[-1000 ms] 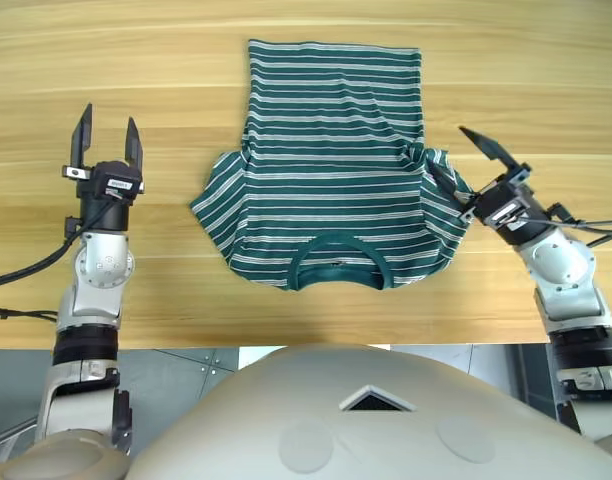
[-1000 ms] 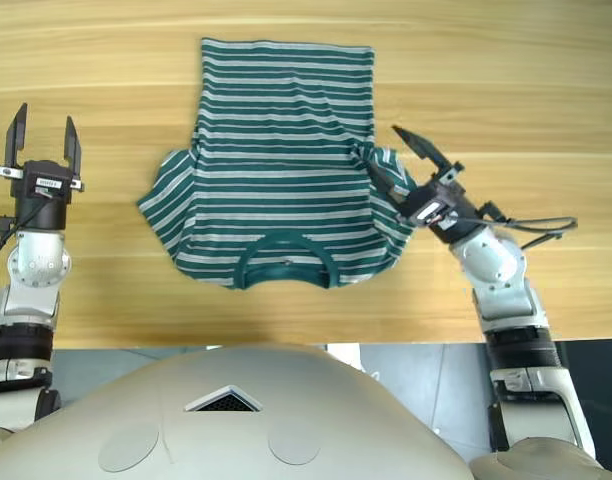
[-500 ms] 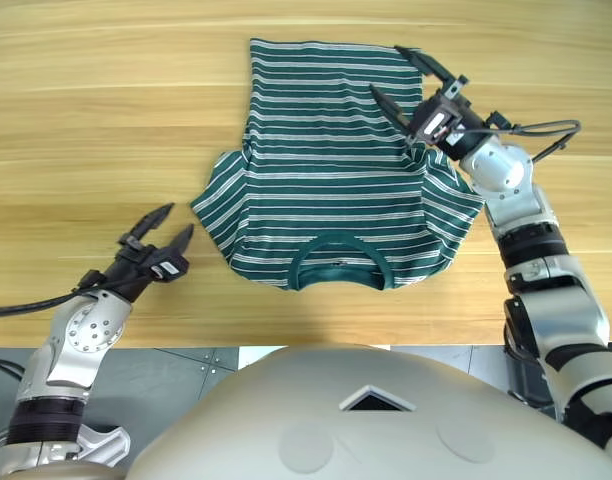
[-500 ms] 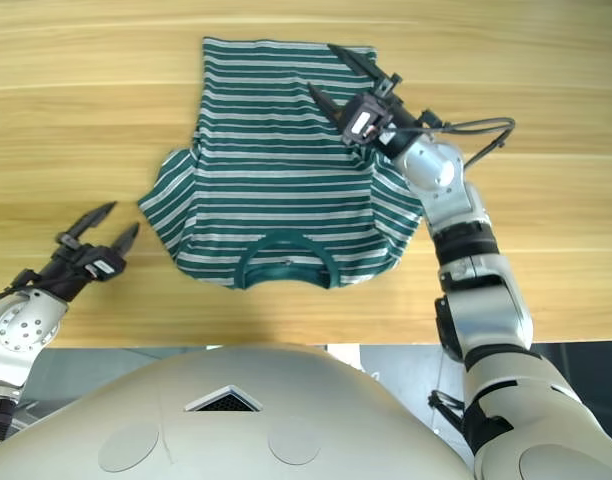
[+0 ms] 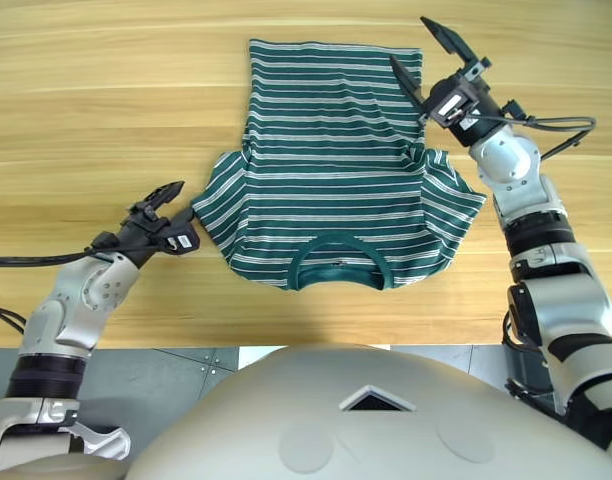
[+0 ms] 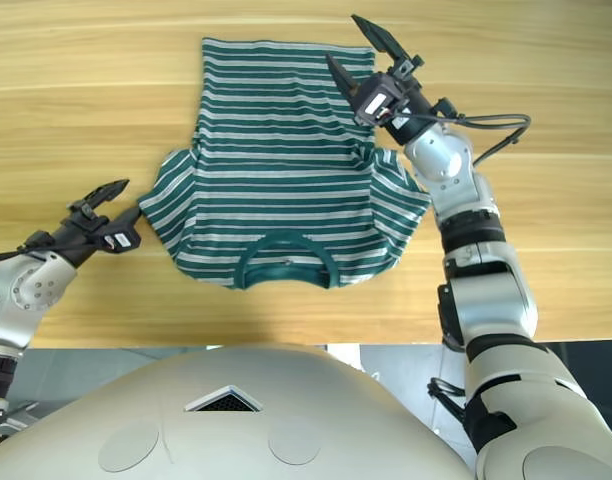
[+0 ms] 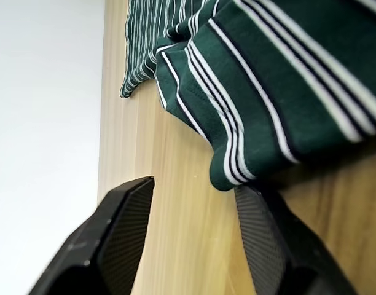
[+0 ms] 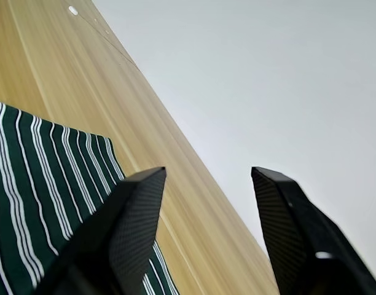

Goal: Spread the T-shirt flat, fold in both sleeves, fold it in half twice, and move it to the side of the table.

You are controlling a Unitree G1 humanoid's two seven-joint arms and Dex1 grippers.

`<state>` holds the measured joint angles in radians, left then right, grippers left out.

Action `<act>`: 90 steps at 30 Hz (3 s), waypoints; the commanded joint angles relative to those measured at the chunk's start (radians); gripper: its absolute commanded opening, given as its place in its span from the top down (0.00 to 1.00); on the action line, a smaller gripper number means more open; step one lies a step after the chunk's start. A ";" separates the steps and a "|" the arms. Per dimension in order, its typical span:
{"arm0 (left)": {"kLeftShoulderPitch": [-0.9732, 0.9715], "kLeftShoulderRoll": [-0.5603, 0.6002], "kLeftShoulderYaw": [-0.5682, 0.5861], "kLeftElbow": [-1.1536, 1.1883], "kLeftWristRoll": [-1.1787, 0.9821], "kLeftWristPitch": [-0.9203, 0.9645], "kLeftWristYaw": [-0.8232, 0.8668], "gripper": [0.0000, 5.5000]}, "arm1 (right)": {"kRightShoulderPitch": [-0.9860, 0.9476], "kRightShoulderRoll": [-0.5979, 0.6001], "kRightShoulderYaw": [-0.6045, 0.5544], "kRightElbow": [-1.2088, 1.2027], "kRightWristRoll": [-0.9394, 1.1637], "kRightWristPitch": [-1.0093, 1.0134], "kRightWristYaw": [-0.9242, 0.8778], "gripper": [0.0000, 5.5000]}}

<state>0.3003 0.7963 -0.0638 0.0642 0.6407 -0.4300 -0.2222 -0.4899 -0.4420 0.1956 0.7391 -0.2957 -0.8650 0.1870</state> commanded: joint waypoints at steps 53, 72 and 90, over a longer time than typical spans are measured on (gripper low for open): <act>0.303 0.005 0.074 -0.131 -0.011 0.134 0.180 0.76 | 0.130 -0.079 -0.048 -0.015 0.016 -0.018 -0.008 0.52; 0.229 0.024 -0.099 -0.011 0.031 0.025 0.096 0.61 | 0.156 -0.096 -0.071 -0.056 0.038 -0.010 0.024 0.52; -0.092 -0.012 -0.234 0.152 0.095 0.089 0.045 0.61 | 0.174 -0.071 -0.070 -0.047 0.027 -0.011 -0.003 0.52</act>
<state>0.1834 0.7929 -0.2399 0.1270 0.6827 -0.3962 -0.0954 -0.3176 -0.5197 0.1283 0.6872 -0.2640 -0.8773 0.1902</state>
